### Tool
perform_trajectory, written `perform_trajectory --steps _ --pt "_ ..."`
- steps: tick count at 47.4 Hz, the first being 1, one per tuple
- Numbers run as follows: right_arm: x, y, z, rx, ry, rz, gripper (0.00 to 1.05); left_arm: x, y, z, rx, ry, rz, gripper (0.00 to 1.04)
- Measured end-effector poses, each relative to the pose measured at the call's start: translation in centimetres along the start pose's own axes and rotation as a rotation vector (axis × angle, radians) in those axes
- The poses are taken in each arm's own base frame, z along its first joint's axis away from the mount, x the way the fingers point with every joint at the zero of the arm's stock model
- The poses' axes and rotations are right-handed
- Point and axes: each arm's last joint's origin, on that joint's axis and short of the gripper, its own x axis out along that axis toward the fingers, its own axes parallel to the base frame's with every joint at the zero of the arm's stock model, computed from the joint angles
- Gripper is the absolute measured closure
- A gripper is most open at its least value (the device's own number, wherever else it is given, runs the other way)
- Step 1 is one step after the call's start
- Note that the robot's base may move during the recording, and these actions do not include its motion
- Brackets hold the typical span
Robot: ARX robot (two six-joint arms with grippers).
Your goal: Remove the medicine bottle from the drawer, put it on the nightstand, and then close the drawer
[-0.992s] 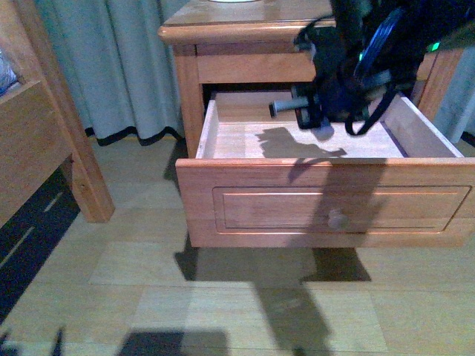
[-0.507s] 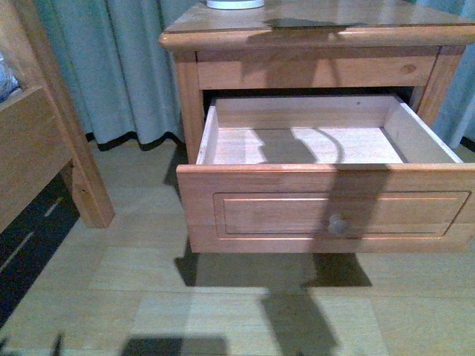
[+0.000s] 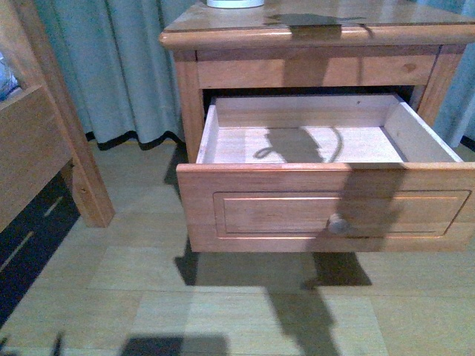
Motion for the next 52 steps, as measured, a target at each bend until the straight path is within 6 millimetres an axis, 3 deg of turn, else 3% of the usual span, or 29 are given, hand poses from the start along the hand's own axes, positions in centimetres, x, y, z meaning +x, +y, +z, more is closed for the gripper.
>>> perform_trajectory --steps 12,17,25,32,39,49,52 --pt "0.8 -1.1 0.0 -0.005 -0.009 -0.049 0.75 0.0 0.0 0.0 0.000 0.000 0.000 0.06" --pt "1.3 -1.9 -1.0 -0.009 0.018 -0.071 0.75 0.0 0.0 0.0 0.000 0.000 0.000 0.06" --pt "1.9 -1.9 -4.2 -0.021 0.091 -0.069 0.75 0.0 0.0 0.0 0.000 0.000 0.000 0.06" --pt "1.5 -2.0 -4.3 -0.020 0.094 -0.063 0.75 0.0 0.0 0.0 0.000 0.000 0.000 0.06" --pt "1.5 -1.9 -5.0 -0.005 0.095 -0.054 0.50 0.0 0.0 0.0 0.000 0.000 0.000 0.06" --pt "0.9 -2.0 -4.3 0.003 0.063 -0.046 0.07 0.0 0.0 0.0 0.000 0.000 0.000 0.06" --pt "0.4 -2.1 -3.4 0.017 0.035 -0.036 0.07 0.0 0.0 0.0 0.000 0.000 0.000 0.06"
